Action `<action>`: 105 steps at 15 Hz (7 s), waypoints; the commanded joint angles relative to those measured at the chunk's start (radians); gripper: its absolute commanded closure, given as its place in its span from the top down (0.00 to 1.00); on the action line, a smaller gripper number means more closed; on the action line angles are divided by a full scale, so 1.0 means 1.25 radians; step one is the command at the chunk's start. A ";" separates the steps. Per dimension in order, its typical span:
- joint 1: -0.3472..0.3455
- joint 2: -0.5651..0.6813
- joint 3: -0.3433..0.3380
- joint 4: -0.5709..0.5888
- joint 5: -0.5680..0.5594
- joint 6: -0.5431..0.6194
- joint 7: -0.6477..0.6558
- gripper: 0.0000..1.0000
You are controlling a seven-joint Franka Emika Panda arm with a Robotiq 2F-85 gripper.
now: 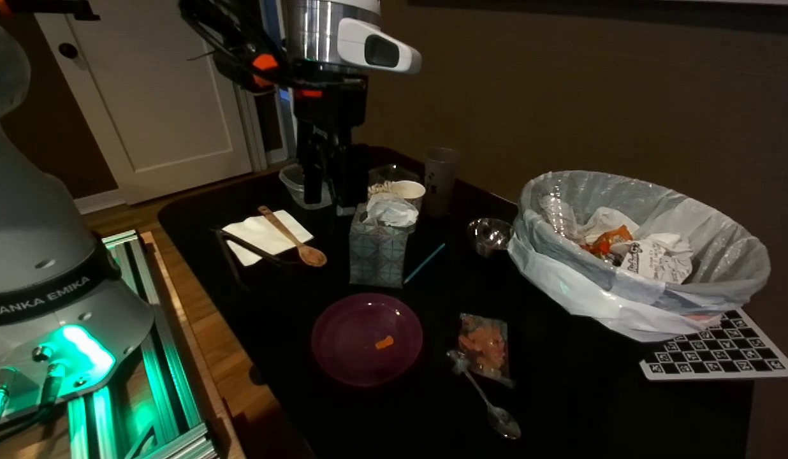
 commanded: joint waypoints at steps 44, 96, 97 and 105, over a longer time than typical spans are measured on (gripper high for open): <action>0.000 0.620 -0.001 0.009 0.323 0.676 -0.305 1.00; -0.237 0.782 0.174 0.089 0.201 0.863 -0.146 0.19; -0.239 0.781 0.175 0.089 0.201 0.862 -0.146 0.19; -0.252 0.778 0.183 0.089 0.195 0.861 -0.144 0.16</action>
